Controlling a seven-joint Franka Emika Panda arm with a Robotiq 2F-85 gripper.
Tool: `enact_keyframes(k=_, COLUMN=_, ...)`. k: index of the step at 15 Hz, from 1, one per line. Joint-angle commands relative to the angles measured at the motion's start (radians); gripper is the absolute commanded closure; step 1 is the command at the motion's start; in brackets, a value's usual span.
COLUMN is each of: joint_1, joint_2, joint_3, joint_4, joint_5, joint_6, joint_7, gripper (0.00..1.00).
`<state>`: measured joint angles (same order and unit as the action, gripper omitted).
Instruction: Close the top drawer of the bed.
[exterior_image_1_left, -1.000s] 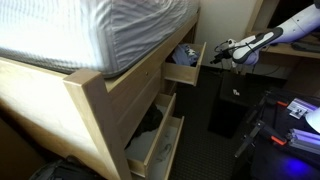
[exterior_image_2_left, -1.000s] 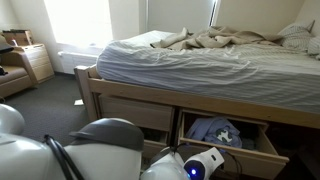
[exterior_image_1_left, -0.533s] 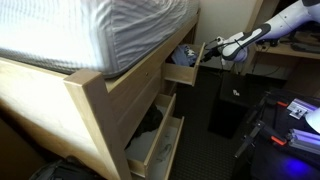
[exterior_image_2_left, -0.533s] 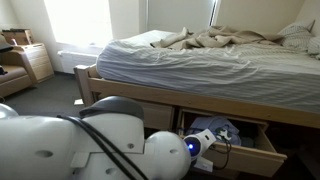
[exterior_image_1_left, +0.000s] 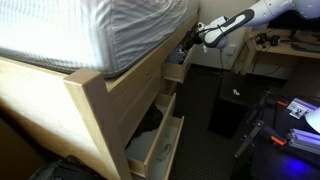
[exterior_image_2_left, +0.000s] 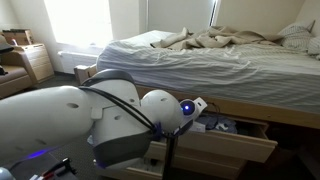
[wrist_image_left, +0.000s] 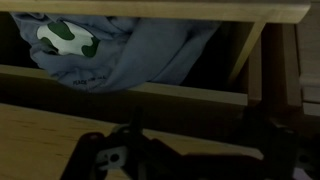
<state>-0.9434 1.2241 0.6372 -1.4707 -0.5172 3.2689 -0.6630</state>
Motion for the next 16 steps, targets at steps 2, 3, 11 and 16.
enact_keyframes(k=2, joint_1=-0.002, joint_2=-0.013, joint_3=-0.03, joint_4=-0.012, joint_5=0.003, joint_6=0.004, joint_7=0.007, gripper=0.0)
enact_keyframes(k=3, joint_1=0.016, joint_2=-0.047, joint_3=-0.089, joint_4=-0.033, joint_5=0.018, joint_6=0.002, joint_7=0.029, gripper=0.0)
enact_keyframes(k=11, joint_1=0.038, joint_2=-0.041, joint_3=-0.283, joint_4=-0.041, joint_5=0.004, joint_6=-0.009, joint_7=0.075, gripper=0.0)
enact_keyframes(k=16, joint_1=0.017, joint_2=0.049, joint_3=-0.231, joint_4=0.018, joint_5=0.001, joint_6=0.043, joint_7=0.068, gripper=0.0)
